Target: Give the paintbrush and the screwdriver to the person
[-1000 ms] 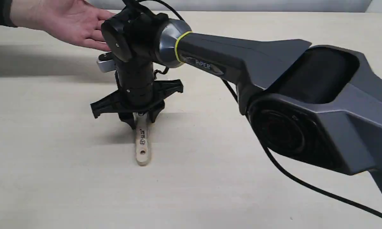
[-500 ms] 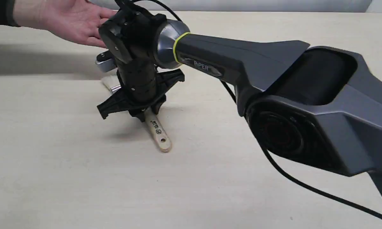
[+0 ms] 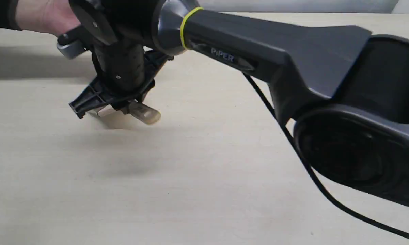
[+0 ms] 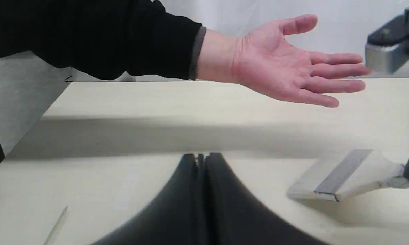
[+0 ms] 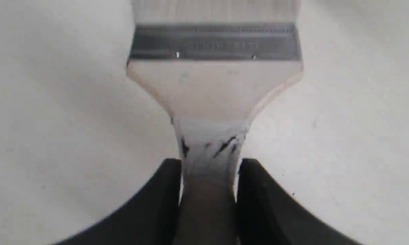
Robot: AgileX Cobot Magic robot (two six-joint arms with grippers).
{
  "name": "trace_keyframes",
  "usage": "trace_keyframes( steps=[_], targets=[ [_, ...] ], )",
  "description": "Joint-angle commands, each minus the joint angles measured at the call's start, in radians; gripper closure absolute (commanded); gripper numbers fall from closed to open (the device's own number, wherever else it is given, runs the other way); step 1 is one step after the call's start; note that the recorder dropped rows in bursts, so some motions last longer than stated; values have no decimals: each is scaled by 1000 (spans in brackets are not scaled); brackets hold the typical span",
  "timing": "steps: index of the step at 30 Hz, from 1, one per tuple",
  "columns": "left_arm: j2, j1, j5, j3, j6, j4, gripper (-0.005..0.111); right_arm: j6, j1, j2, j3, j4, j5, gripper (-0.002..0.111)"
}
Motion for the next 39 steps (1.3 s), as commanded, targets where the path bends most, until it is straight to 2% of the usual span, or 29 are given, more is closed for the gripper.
trace_keyframes(
  steps=[1,6,10,14,16,19,22,24,26,27,31,39],
  targets=[
    [-2,-8,-6,2,-2,-1,107,-31,6,-86,1,-2,7,104],
    [-2,-8,-6,2,-2,-1,107,-36,6,-194,1,-1,7,104],
    [-2,-8,-3,2,-2,-3,107,-53,4,-257,1,3,-58,104],
    [-2,-8,-5,2,-2,-3,107,-126,4,-256,1,21,-10,103],
    [-2,-8,-5,2,-2,-3,107,-126,4,-235,1,19,7,100],
    [-2,-8,-5,2,-2,-3,107,-126,4,-193,1,17,7,90],
    [-2,-8,-5,2,-2,-3,107,-96,4,-142,1,17,7,76],
    [-2,-8,-5,2,-2,-3,107,-73,4,-98,3,19,7,56],
    [-2,-8,-5,2,-2,-3,107,-61,4,-77,23,51,7,44],
    [-2,-8,-5,2,-2,-3,107,-61,4,-69,34,70,7,41],
    [-2,-8,-5,2,-2,-3,107,-58,4,-30,60,109,7,42],
    [-2,-8,-8,2,-2,-1,107,28,4,-16,183,50,7,44]
  ],
)
